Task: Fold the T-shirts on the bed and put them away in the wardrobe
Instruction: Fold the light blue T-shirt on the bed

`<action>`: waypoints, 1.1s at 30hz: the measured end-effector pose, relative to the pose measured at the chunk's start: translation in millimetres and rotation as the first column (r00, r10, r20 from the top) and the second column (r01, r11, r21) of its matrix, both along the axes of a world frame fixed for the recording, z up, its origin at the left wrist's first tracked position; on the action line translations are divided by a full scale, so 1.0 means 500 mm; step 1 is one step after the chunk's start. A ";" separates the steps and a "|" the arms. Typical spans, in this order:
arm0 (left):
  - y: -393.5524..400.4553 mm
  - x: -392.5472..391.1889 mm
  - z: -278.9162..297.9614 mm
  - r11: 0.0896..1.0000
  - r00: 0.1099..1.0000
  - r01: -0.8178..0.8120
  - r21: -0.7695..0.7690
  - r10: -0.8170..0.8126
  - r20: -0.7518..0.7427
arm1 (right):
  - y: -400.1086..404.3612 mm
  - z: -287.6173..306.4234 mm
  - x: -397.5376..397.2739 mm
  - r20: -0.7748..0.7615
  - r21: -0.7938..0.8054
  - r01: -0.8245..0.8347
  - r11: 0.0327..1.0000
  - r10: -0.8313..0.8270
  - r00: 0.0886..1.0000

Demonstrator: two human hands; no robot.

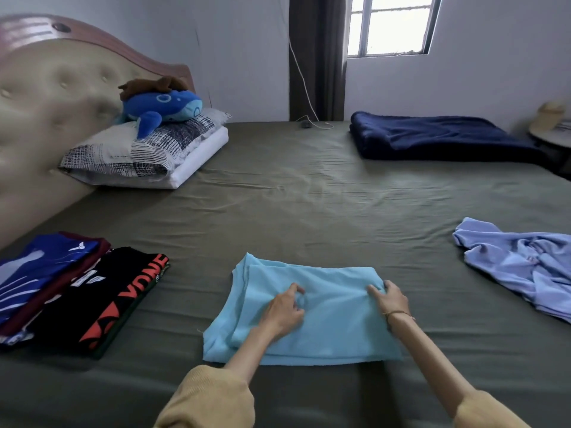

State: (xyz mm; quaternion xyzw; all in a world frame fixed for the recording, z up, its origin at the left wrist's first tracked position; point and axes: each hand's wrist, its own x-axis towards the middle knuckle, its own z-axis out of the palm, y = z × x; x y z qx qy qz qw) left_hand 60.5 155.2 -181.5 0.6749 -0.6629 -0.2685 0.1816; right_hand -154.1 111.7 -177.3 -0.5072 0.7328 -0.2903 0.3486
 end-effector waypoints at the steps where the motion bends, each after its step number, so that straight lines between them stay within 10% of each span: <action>1: 0.001 -0.025 0.001 0.999 0.998 0.025 0.025 -0.024 -0.052 | 0.005 0.001 -0.031 -0.001 0.007 0.017 1.000 -0.017 1.000; 12: -0.009 -0.217 0.001 0.972 0.892 0.087 0.217 0.021 -0.451 | 0.054 0.027 -0.214 0.024 -0.008 0.153 0.988 -0.153 0.988; 33: -0.007 0.013 0.016 0.899 0.571 -0.183 0.398 0.427 -0.702 | 0.062 0.053 0.240 -0.178 0.091 -0.322 0.943 0.333 0.926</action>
